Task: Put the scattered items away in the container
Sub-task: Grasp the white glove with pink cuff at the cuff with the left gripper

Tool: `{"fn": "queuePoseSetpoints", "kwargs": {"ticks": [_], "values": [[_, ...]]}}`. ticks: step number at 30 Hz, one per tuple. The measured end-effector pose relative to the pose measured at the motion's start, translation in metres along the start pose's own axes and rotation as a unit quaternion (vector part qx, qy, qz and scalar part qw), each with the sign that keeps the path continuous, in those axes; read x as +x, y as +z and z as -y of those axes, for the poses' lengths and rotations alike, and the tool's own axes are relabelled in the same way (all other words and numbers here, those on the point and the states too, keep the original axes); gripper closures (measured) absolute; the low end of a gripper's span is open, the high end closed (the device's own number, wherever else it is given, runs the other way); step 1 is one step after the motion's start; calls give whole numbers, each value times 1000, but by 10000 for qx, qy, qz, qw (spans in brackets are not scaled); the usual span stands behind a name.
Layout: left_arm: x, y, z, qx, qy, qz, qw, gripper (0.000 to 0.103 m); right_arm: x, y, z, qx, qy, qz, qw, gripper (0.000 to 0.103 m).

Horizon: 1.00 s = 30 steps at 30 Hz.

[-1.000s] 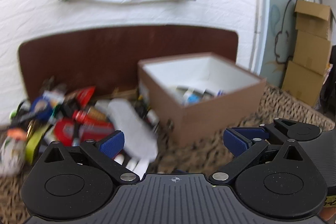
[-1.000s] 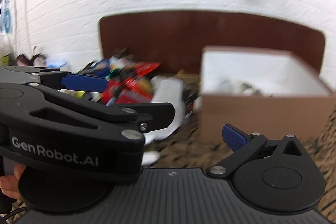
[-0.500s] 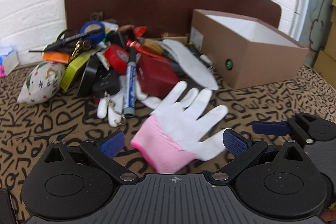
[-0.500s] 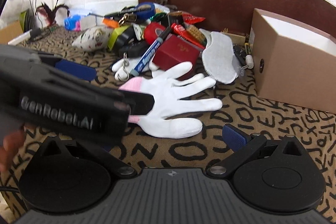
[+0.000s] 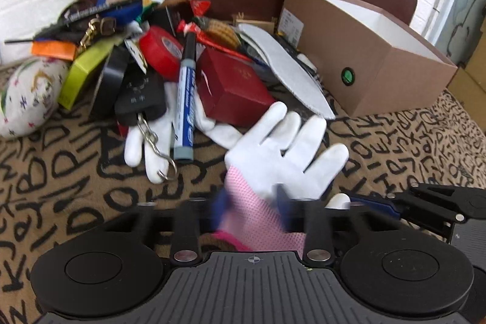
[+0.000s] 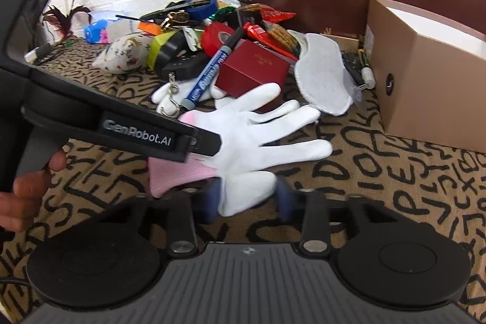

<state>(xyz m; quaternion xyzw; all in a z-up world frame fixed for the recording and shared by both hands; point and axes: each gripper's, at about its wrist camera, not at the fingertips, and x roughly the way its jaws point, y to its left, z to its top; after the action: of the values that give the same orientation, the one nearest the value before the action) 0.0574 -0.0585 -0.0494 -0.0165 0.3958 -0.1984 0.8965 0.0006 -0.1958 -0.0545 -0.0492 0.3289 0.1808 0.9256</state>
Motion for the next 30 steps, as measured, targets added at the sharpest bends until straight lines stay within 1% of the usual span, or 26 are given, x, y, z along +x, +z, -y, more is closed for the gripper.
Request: {"fn": "queuePoseSetpoints", "kwargs": {"ticks": [1, 2, 3, 6, 9, 13, 14, 16, 17, 18, 19, 20, 22, 24, 26, 30], "values": [[-1, -2, 0, 21, -29, -44, 10000, 87, -1, 0, -1, -47, 16, -1, 10000, 70], [-2, -4, 1, 76, -78, -78, 9999, 93, -3, -1, -3, -110, 32, -5, 9999, 72], [-5, -7, 3, 143, -124, -94, 9998, 94, -6, -2, -5, -175, 54, 1, 9998, 75], [-20, -16, 13, 488, -189, -96, 9986, 95, -18, -6, -7, -328, 196, -13, 9993, 78], [-41, -26, 22, 788, -383, -94, 9961, 95, -35, -12, -4, -378, 359, -55, 9986, 80], [-56, -44, 34, 1009, -674, -243, 9923, 94, -54, -24, 3, -364, 373, -128, 9986, 80], [-56, -48, 38, 1043, -683, -282, 9918, 88, -57, -28, 5, -340, 346, -161, 9987, 79], [-55, -55, 43, 1102, -649, -323, 9913, 69, -59, -36, 6, -326, 258, -243, 9988, 77], [-54, -57, 44, 1106, -612, -307, 9915, 59, -60, -40, 7, -305, 209, -269, 9990, 72], [-54, -58, 44, 1094, -569, -298, 9919, 52, -61, -43, 8, -257, 161, -270, 9992, 66], [-54, -58, 44, 1054, -531, -305, 9925, 42, -62, -45, 9, -205, 115, -257, 9994, 62], [-54, -57, 42, 984, -510, -302, 9934, 34, -63, -46, 10, -165, 93, -246, 9995, 59], [-56, -53, 36, 832, -571, -283, 9945, 30, -67, -46, 11, -82, 138, -196, 9997, 54], [-55, -48, 30, 705, -594, -283, 9953, 29, -68, -44, 10, -64, 207, -139, 9997, 45], [-51, -42, 26, 607, -584, -271, 9961, 28, -67, -44, 7, -115, 243, -103, 9996, 41], [-38, -34, 21, 450, -621, -405, 9962, 28, -66, -43, 0, -248, 314, -68, 9992, 32]]}}
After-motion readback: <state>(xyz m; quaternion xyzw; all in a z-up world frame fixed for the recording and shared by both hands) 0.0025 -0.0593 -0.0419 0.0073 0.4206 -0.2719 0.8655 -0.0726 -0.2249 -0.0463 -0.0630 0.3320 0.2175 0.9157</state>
